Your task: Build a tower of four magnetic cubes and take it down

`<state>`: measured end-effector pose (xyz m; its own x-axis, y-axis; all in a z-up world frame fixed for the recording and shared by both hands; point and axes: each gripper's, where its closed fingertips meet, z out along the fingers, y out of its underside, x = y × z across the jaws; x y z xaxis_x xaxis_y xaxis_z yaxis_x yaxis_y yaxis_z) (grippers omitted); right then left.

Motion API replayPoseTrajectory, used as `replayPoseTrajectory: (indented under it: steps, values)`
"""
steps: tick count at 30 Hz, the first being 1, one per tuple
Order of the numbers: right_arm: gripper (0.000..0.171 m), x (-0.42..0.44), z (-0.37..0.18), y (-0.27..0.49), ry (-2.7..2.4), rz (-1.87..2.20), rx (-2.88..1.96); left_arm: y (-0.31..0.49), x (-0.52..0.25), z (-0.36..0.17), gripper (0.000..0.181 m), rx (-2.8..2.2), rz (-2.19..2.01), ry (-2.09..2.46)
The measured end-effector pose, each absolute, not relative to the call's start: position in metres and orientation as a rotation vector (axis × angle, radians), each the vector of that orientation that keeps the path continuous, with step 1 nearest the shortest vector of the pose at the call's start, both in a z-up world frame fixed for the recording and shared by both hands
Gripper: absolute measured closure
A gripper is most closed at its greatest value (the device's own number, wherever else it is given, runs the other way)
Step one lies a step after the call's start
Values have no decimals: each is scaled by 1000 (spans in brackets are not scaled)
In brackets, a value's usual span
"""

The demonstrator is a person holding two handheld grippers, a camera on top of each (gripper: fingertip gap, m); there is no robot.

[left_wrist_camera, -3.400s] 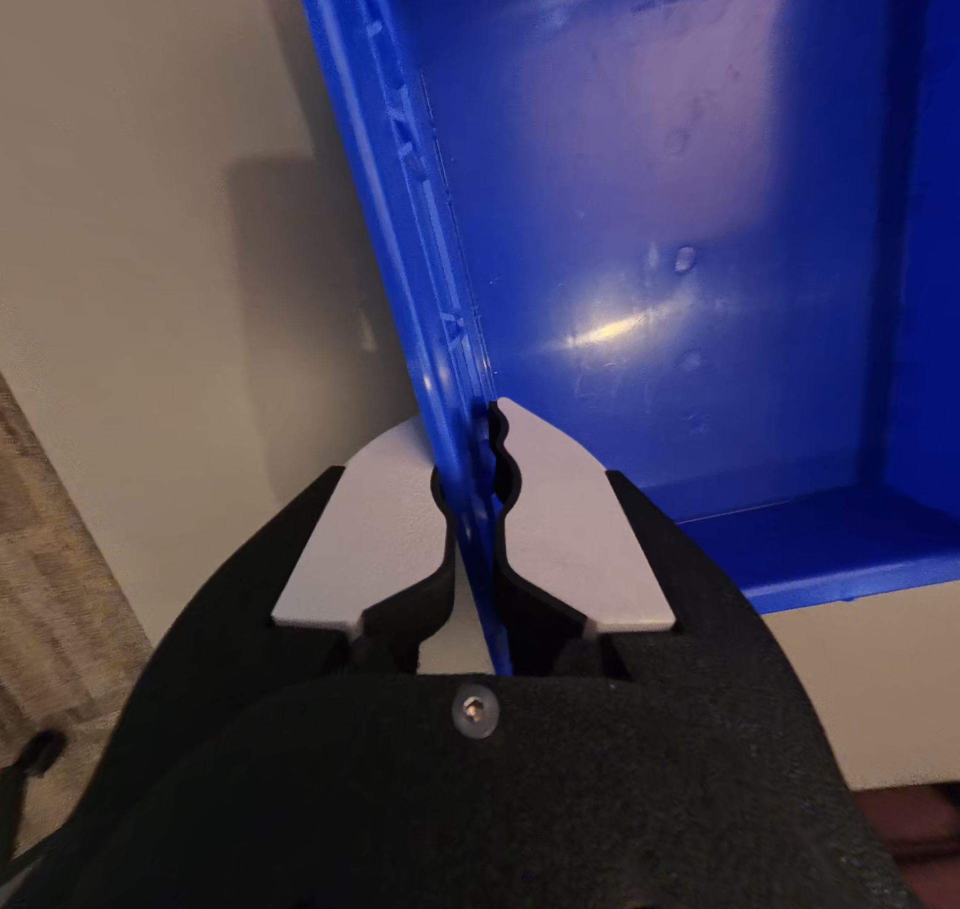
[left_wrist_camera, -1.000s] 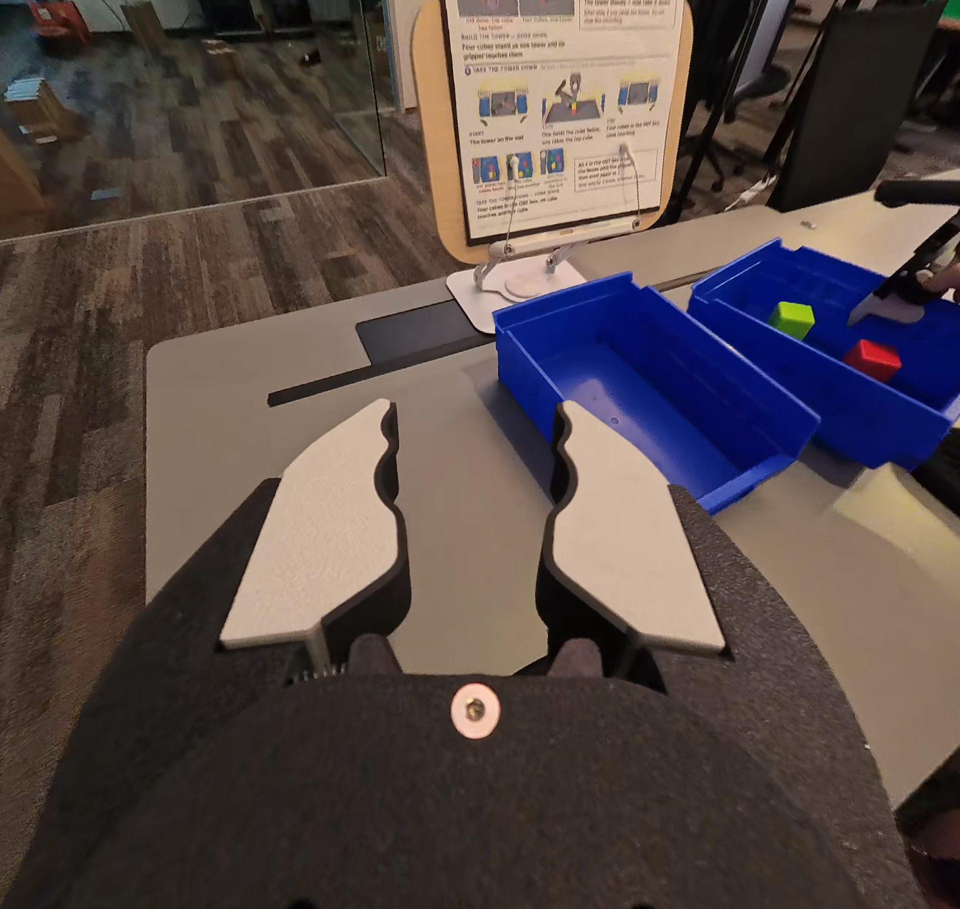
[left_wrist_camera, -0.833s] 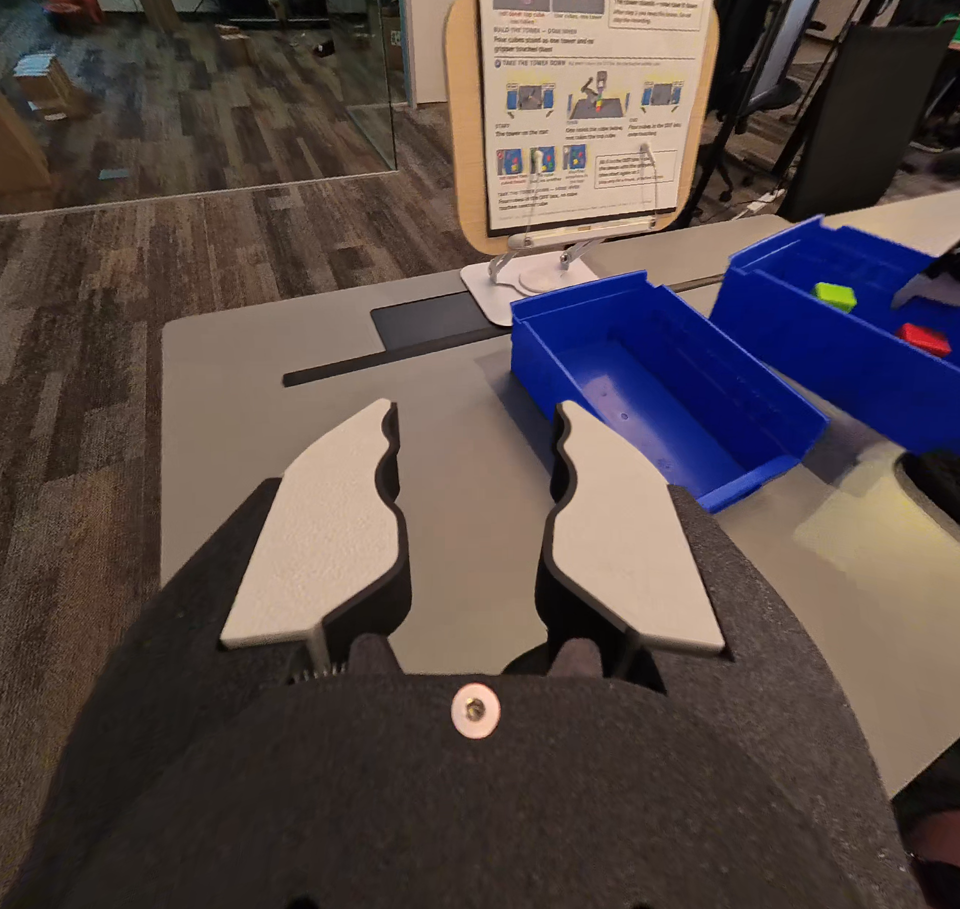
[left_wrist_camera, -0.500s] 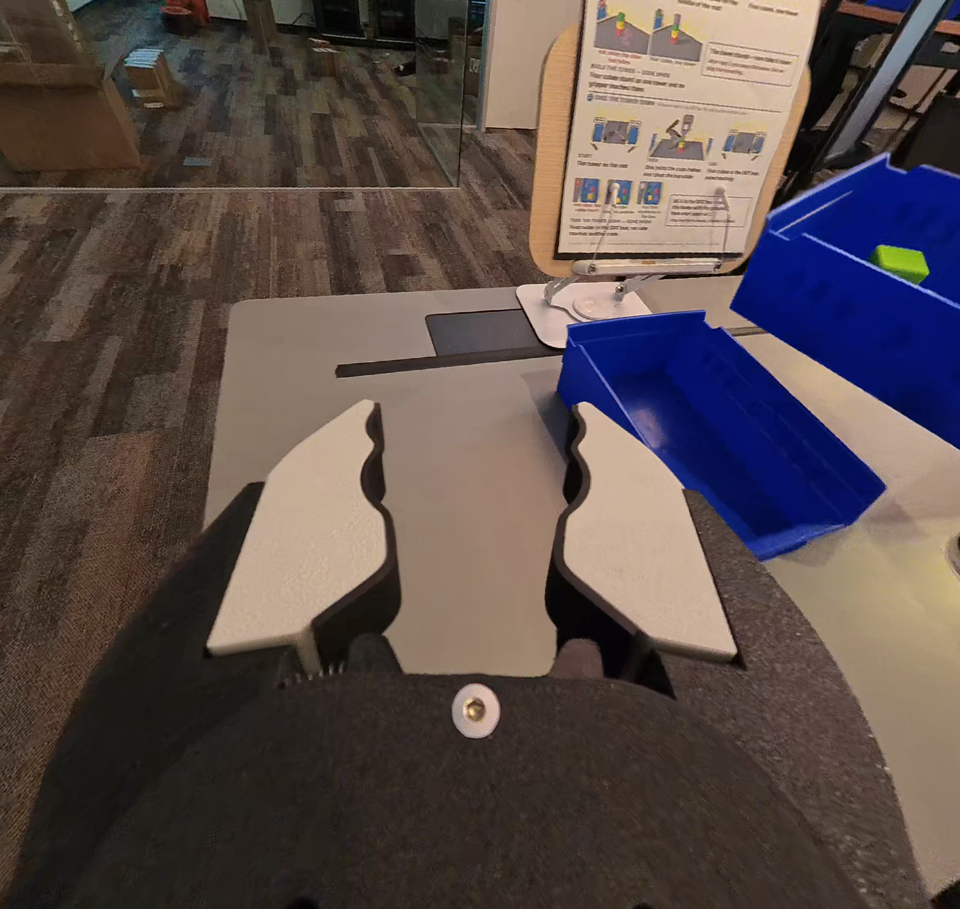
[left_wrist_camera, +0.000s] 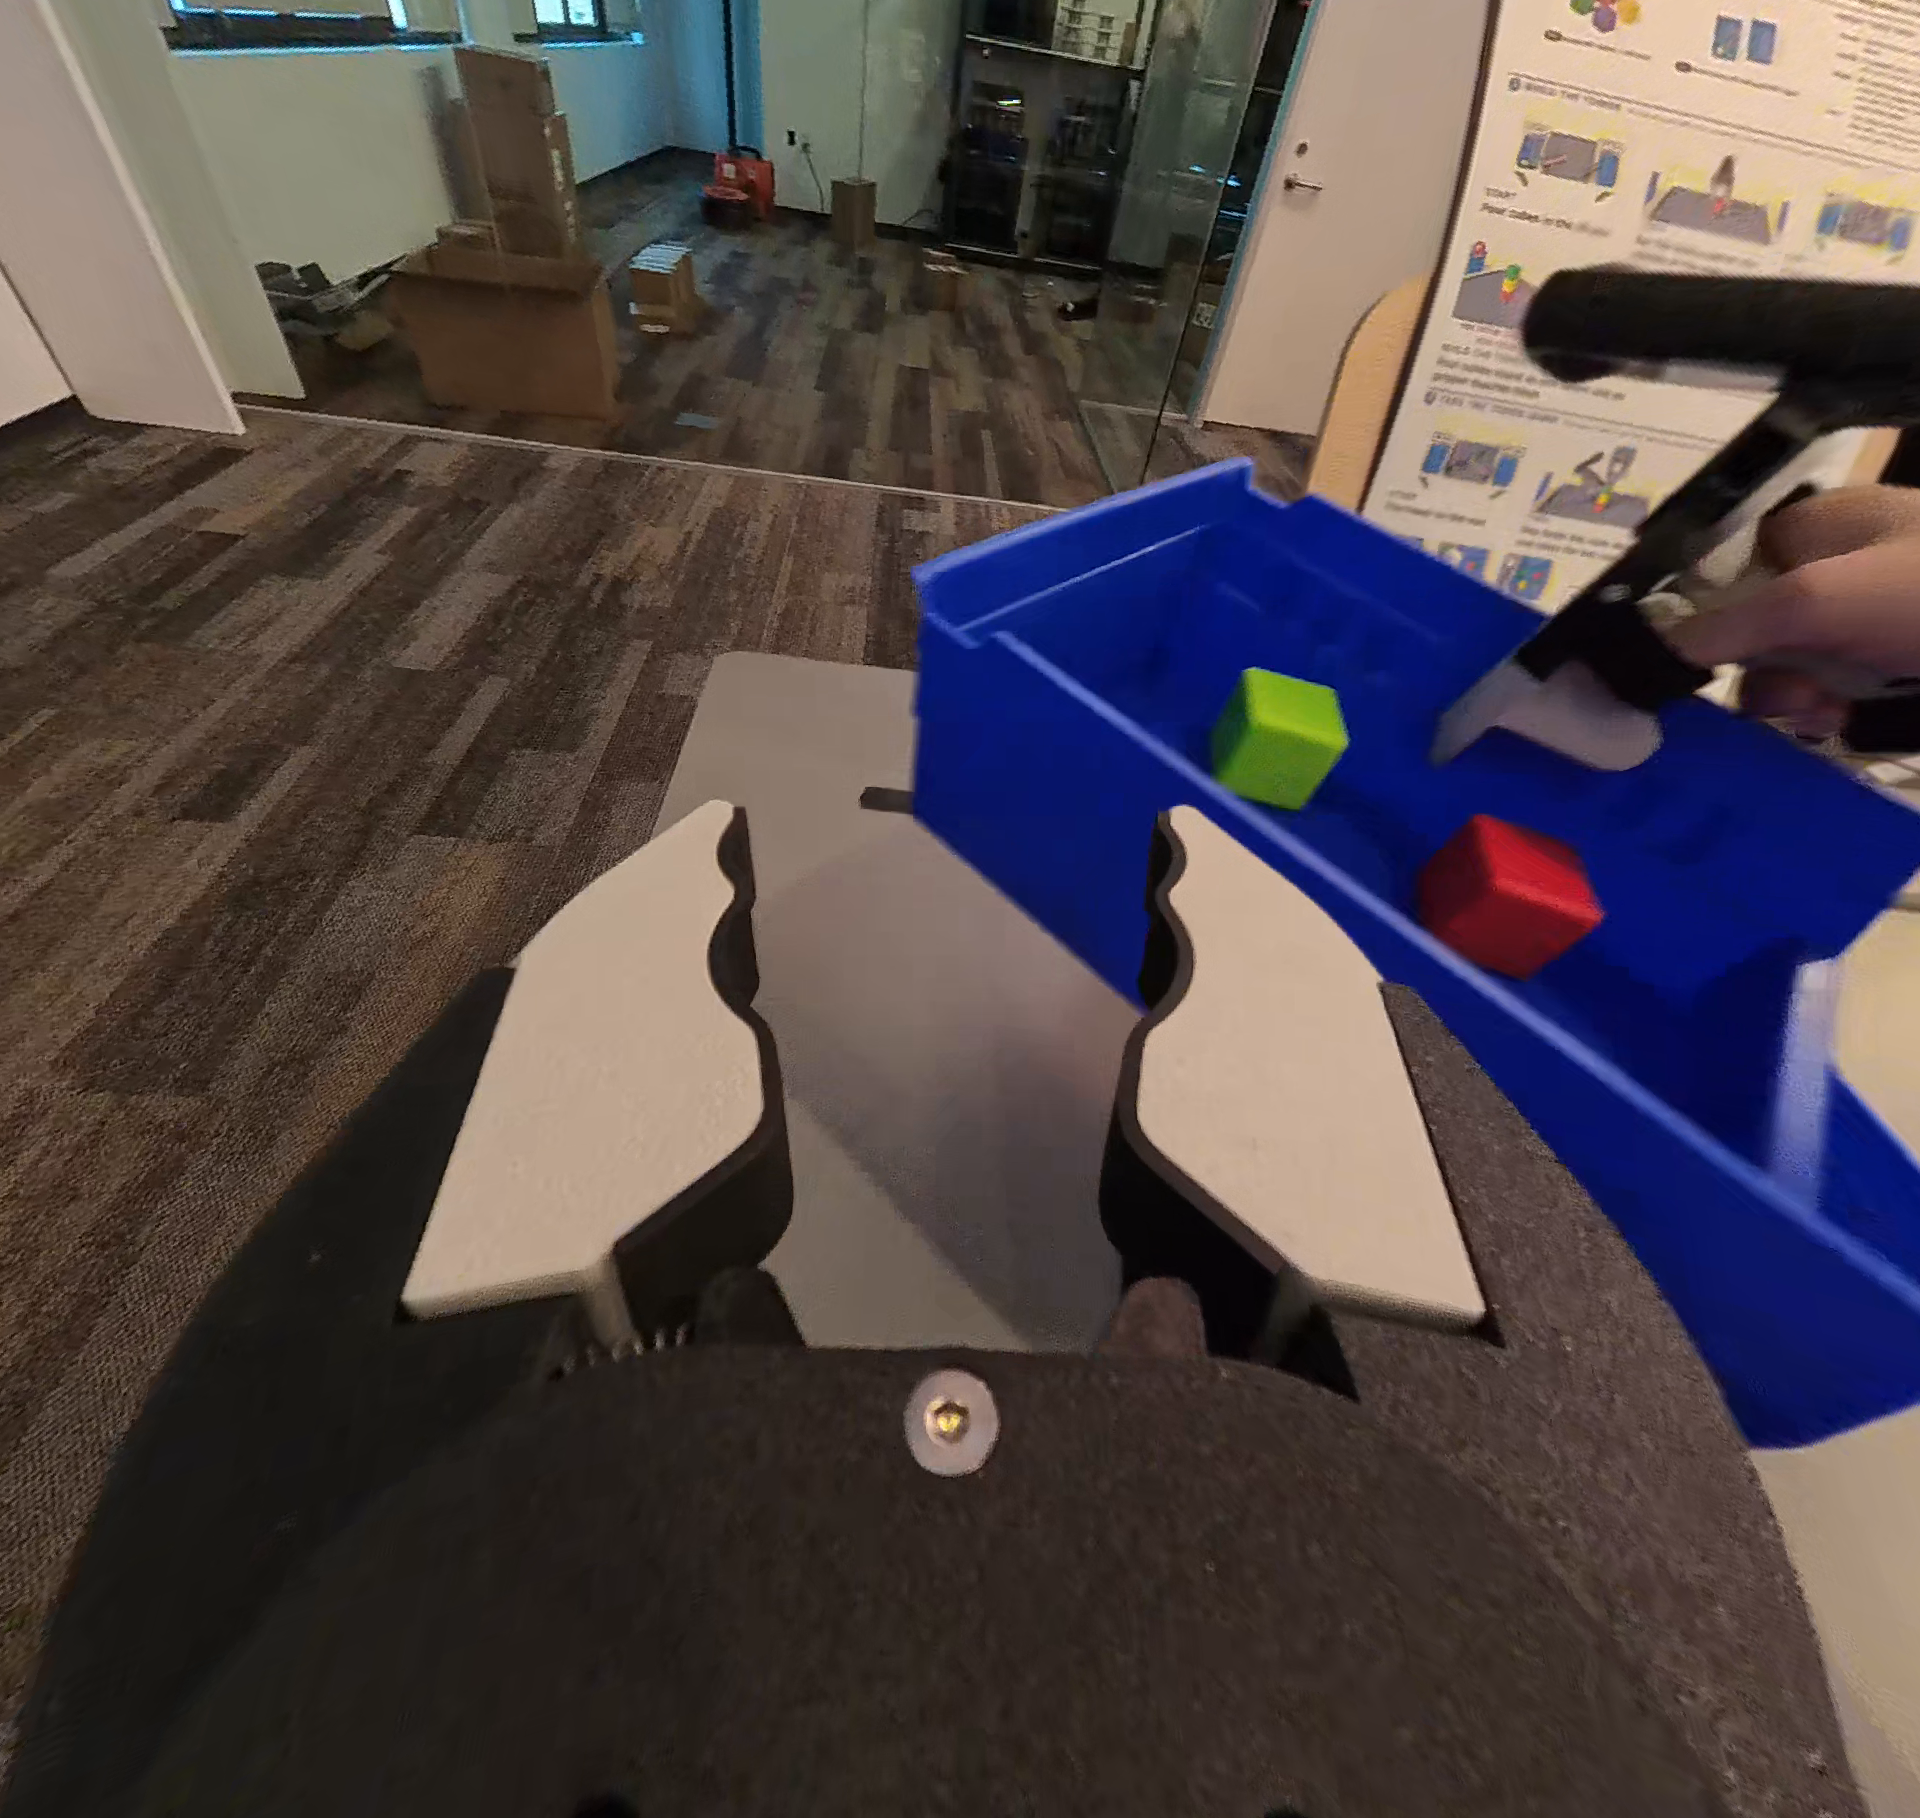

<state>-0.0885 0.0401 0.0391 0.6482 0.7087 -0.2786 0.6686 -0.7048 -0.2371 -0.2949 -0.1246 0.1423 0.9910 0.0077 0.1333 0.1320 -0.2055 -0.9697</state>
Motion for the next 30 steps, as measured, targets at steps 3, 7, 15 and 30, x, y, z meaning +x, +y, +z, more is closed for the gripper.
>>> replayPoseTrajectory:
  steps: [3,7,15,30]
  values:
    - [163,-135,13,38,-1181,570,-2751,-129,-306,139,109,-1782,-100,-138]
    - [163,-174,-30,37,-1187,569,-2764,-132,-312,135,110,-1788,-136,-151]
    - [162,-190,-105,38,-1050,556,-2842,-126,-304,129,111,-1820,-183,-97]
    - [109,-54,55,76,-813,97,-1927,-120,-286,126,109,-1853,-184,-35]
